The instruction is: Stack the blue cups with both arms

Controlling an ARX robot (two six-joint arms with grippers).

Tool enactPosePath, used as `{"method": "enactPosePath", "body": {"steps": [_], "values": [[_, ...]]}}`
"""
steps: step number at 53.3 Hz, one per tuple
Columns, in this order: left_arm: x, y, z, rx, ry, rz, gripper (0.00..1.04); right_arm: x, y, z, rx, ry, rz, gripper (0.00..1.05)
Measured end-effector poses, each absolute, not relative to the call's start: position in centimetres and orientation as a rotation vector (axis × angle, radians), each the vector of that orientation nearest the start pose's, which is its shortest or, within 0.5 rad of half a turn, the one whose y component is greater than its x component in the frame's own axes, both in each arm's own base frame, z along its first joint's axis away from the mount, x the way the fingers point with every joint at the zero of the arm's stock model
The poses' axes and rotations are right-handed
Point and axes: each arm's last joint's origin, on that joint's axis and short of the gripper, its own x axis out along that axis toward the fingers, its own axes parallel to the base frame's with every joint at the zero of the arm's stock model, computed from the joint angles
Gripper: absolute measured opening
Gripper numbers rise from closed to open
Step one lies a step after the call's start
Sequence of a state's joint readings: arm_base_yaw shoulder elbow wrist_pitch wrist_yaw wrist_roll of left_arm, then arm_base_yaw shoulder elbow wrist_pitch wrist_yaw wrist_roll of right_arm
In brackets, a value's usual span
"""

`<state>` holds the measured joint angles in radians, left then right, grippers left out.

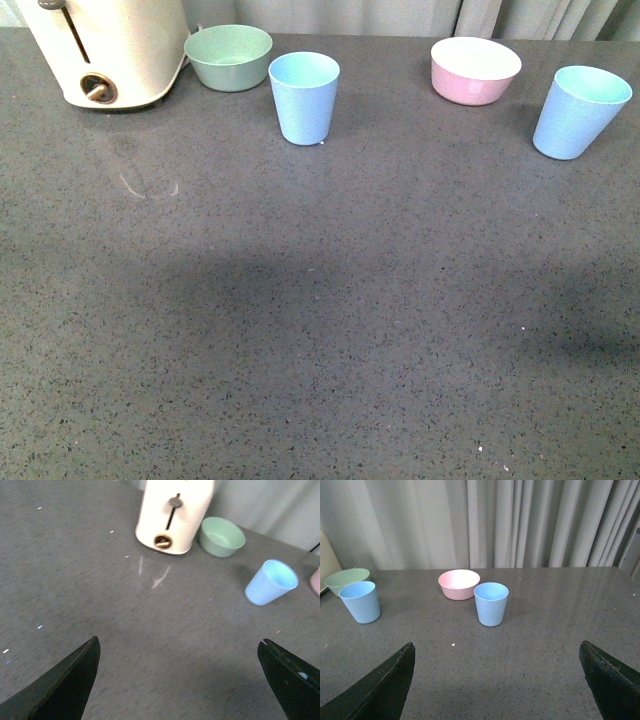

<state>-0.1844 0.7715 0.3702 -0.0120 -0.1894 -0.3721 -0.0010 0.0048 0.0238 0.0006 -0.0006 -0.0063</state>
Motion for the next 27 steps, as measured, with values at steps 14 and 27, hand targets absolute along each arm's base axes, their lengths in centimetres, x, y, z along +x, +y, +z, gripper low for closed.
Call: {"method": "enactPosePath", "body": {"steps": [14, 27], "values": [[27.9, -6.6, 22.6, -0.305, 0.489, 0.0, 0.96, 9.6, 0.0, 17.1, -0.006, -0.02, -0.001, 0.96], [38.3, -12.5, 20.7, -0.276, 0.659, -0.048, 0.96, 9.6, 0.0, 17.1, -0.006, -0.02, -0.001, 0.96]]}}
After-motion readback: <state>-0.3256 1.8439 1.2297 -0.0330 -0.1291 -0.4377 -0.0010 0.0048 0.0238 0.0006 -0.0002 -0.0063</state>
